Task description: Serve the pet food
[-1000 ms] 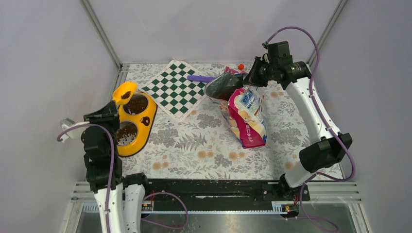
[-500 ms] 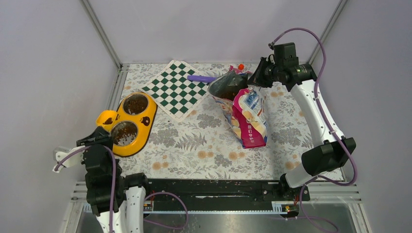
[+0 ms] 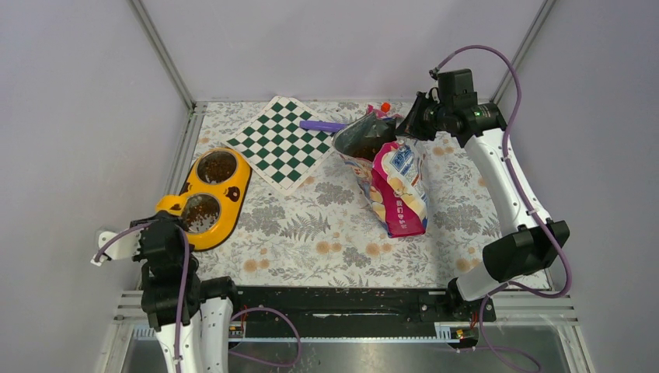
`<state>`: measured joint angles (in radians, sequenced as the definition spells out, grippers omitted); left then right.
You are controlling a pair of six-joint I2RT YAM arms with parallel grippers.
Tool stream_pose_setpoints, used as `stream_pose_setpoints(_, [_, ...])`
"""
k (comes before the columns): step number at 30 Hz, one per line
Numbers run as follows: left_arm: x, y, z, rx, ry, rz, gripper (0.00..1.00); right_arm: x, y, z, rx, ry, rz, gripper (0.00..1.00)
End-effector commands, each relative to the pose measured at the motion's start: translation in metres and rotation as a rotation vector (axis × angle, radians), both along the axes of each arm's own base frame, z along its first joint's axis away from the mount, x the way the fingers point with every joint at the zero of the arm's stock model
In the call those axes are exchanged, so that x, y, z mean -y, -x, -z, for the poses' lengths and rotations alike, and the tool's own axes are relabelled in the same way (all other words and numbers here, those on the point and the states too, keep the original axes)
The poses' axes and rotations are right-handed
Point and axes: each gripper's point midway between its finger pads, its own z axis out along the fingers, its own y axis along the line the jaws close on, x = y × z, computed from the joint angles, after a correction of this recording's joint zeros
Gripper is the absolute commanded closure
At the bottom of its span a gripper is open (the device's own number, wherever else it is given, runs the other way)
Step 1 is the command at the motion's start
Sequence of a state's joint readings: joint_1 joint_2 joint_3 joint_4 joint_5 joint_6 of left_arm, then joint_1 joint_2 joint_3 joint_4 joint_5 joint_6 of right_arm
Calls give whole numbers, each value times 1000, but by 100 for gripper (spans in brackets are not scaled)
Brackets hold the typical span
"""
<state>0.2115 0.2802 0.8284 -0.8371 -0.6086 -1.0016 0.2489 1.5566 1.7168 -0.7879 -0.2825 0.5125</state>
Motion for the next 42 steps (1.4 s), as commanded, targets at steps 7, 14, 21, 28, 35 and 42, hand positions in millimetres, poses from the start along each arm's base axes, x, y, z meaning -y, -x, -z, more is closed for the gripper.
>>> stream_pose_setpoints(7, [-21,4,50,-279,-47,-90,100,-2,7,-15,47,-29,-16,100])
stream_pose_setpoints(14, [-22,-8,76,-400,-61,-53,100,0,7,-10,33,-27,-9,100])
stream_pose_setpoints(21, [-25,-17,65,-423,-103,-32,100,0,10,-8,28,-28,-4,100])
stream_pose_setpoints(28, [5,-57,45,-354,-124,230,100,0,11,-12,36,-32,-6,100])
stream_pose_setpoints(35, [104,-109,37,-275,26,841,100,0,13,-7,22,-33,-10,100])
stream_pose_setpoints(42, [138,-80,68,-455,220,1026,100,1,13,1,2,-30,-14,100])
